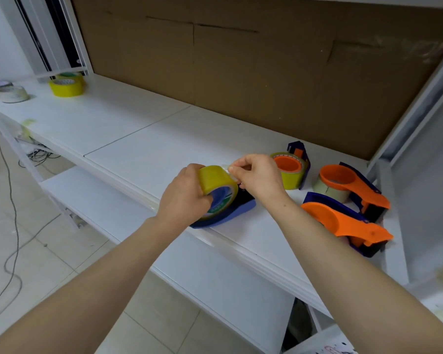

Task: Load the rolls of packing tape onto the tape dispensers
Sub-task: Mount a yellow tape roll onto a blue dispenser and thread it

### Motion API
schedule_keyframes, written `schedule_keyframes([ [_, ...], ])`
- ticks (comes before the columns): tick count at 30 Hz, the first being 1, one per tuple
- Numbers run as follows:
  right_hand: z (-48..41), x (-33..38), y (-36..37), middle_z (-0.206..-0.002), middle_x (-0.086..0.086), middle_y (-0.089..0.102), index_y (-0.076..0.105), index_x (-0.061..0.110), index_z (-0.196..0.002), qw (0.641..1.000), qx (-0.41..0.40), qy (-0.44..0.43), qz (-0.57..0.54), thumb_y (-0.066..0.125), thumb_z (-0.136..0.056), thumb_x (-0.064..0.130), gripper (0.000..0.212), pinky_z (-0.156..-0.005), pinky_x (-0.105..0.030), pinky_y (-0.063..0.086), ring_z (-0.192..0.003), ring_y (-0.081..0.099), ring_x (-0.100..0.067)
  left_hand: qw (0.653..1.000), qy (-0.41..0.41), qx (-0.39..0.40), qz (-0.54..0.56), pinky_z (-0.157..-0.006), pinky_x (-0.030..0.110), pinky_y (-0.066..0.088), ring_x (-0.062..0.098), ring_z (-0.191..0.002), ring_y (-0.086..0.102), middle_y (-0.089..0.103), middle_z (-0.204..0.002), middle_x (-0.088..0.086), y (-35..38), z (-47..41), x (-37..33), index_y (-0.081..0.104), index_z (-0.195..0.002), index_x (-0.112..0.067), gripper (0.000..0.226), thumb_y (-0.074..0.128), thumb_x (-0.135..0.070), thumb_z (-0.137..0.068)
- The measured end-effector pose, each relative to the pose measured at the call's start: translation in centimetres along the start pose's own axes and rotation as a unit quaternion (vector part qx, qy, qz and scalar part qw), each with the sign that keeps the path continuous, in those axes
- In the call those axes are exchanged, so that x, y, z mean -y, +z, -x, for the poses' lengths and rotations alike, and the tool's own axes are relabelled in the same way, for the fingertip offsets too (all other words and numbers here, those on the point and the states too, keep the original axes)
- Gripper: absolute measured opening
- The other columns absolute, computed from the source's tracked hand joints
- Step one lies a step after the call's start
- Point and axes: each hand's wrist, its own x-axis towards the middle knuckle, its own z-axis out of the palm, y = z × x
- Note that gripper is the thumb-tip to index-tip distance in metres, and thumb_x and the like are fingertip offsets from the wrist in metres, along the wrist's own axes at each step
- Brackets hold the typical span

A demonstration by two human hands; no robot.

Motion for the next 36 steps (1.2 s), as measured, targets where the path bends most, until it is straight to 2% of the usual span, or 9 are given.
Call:
schedule_keyframes([
  [4,-0.2,0.4,0.0,-0.078,0.004,0.063,0.067,0.017,-0.086,1.000,0.017,-0.005,0.025,0.061,-0.090,0.022,0.009,-0.081,-0.042,0.055,-0.084,0.067,-0.023,1.000,-0.006,0.003,-0.021,-0.078,0.038,0.050,0.034,-0.097,0.060,0.063,-0.107,0.010,-0.4,-0.3,0.2,0.045,-0.126,-0.016,0.051,0.063,-0.017,-0.078],
  [12,-1.0,-0.7,-0.4,-0.065,0.002,0.063,0.059,0.020,-0.074,0.995,0.045,0.078,-0.052,0.061,-0.090,0.016,0.016,-0.070,-0.031,0.058,-0.059,0.065,-0.015,0.997,-0.017,0.023,0.069,-0.073,0.032,0.048,0.020,-0.089,0.053,0.054,-0.098,-0.001,-0.4,-0.5,0.7,0.046,-0.124,-0.017,0.054,0.070,-0.026,-0.076],
  [16,-1.3,-1.4,-0.3,-0.065,-0.002,0.063,0.059,0.014,-0.077,0.989,0.052,0.110,-0.085,0.062,-0.089,0.012,0.013,-0.075,-0.041,0.059,-0.061,0.068,-0.022,0.997,-0.018,0.032,0.073,-0.077,0.034,0.052,0.019,-0.091,0.052,0.051,-0.100,-0.004,-0.4,-0.4,1.0,0.044,-0.125,-0.020,0.059,0.071,-0.030,-0.074],
  [19,-1.7,-1.8,-0.2,-0.060,0.000,0.061,0.058,0.020,-0.069,0.993,0.046,0.102,-0.031,0.063,-0.088,0.017,0.020,-0.073,-0.043,0.059,-0.059,0.063,-0.020,0.996,-0.018,0.042,0.070,-0.078,0.037,0.054,0.019,-0.092,0.053,0.052,-0.101,-0.004,-0.5,-0.2,1.2,0.043,-0.127,-0.020,0.061,0.072,-0.030,-0.074],
  [21,-1.8,-1.7,-0.1,-0.067,0.004,0.062,0.060,0.021,-0.067,0.995,0.044,0.091,0.010,0.065,-0.087,0.022,0.020,-0.078,-0.044,0.056,-0.070,0.062,-0.020,0.997,-0.021,0.044,0.068,-0.077,0.036,0.054,0.021,-0.094,0.056,0.053,-0.101,-0.004,-0.6,-0.2,1.3,0.043,-0.127,-0.021,0.062,0.072,-0.030,-0.073],
  [24,-1.9,-1.7,0.0,-0.090,-0.003,0.069,0.065,0.020,-0.071,0.994,0.041,0.096,0.015,0.066,-0.085,0.025,0.015,-0.088,-0.044,0.052,-0.092,0.064,-0.023,0.997,-0.020,0.051,0.062,-0.078,0.036,0.054,0.023,-0.098,0.057,0.055,-0.103,-0.002,-0.7,0.0,1.4,0.044,-0.125,-0.022,0.062,0.073,-0.035,-0.072],
  [28,-2.3,-2.7,-0.5,-0.091,-0.008,0.071,0.062,0.020,-0.062,0.992,0.032,0.119,-0.001,0.068,-0.083,0.022,0.023,-0.090,-0.045,0.052,-0.093,0.065,-0.025,0.995,-0.011,0.068,0.069,-0.076,0.033,0.053,0.019,-0.096,0.055,0.054,-0.102,-0.005,-0.9,0.2,1.4,0.046,-0.121,-0.024,0.065,0.076,-0.047,-0.068],
  [33,-1.7,-3.2,-0.4,-0.070,0.004,0.055,0.067,0.002,-0.090,0.990,0.047,0.120,-0.057,0.059,-0.091,0.018,0.018,-0.077,-0.035,0.048,-0.079,0.054,-0.017,0.988,-0.033,0.063,0.141,-0.082,0.037,0.053,0.022,-0.101,0.056,0.056,-0.101,-0.002,-0.5,0.7,1.3,0.048,-0.117,-0.024,0.070,0.068,-0.054,-0.057],
  [36,-1.3,-2.9,-0.3,-0.077,-0.001,0.050,0.059,0.014,-0.082,0.972,0.092,0.182,-0.119,0.052,-0.095,0.023,0.018,-0.071,-0.031,0.039,-0.076,0.045,-0.015,0.972,-0.044,0.054,0.224,-0.079,0.037,0.055,0.020,-0.095,0.060,0.058,-0.107,0.003,0.2,1.6,0.8,0.046,-0.110,-0.028,0.067,0.073,-0.053,-0.054],
])
